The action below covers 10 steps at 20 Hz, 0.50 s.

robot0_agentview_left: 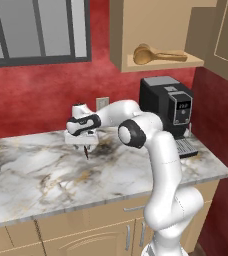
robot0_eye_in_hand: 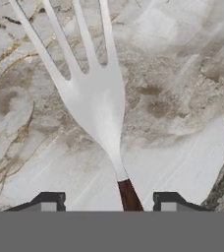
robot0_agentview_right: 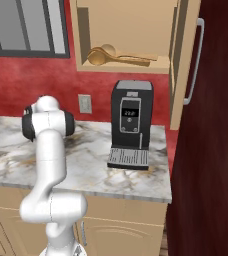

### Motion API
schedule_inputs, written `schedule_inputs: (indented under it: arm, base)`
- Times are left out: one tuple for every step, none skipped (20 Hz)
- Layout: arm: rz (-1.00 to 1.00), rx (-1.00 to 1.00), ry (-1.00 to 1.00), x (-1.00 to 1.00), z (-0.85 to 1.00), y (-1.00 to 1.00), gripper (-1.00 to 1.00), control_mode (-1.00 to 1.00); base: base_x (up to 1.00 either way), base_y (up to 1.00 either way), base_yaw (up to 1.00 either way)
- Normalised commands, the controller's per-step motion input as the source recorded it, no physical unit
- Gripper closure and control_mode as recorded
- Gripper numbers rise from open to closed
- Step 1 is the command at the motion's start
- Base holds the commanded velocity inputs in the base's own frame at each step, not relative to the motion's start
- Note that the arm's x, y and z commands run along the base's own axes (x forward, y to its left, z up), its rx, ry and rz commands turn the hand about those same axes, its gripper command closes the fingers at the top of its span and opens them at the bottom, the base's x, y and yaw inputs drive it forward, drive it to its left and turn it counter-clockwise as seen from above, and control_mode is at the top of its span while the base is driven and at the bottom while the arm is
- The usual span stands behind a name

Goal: Organize the utensils by type. Pick up the wooden spoons from the counter and place them in the open cabinet. Then pick up the metallic utensils from the counter and place them in the open drawer.

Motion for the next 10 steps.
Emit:
schedule_inputs:
  arm:
    - [-0.08,0.00,0.16,-0.40,-0.63,0.00,1.00,-1.00]
    - [-0.08,0.00,0.17,-0.44,-0.63,0.00,1.00,-1.00]
    - [-0.08,0.00,0.16,-0.50,-0.64,0.00,1.00,-1.00]
    - [-0.08,0.00,0.15,-0.51,-0.62,0.00,1.00,-1.00]
    - [-0.08,0.00,0.15,-0.52,-0.64,0.00,1.00,-1.00]
    - [-0.08,0.00,0.14,-0.54,-0.64,0.00,1.00,-1.00]
    - [-0.08,0.00,0.14,-0.54,-0.66,0.00,1.00,-1.00]
    - [-0.08,0.00,0.12,-0.58,-0.63,0.00,1.00,-1.00]
    - [-0.08,0.00,0.11,-0.60,-0.63,0.00,1.00,-1.00]
    - [-0.06,0.00,0.10,-0.64,-0.59,0.00,1.00,-1.00]
  base:
    - [0.00,0.00,0.00]
    - [0.00,0.00,0.00]
    - [0.00,0.00,0.00]
    - [0.00,0.00,0.00]
    - [0.00,0.00,0.00]
    - [0.00,0.00,0.00]
    - [0.00,0.00,0.00]
    - [0.00,0.00,0.00]
    - [0.00,0.00,0.00]
    - [0.00,0.00,0.00]
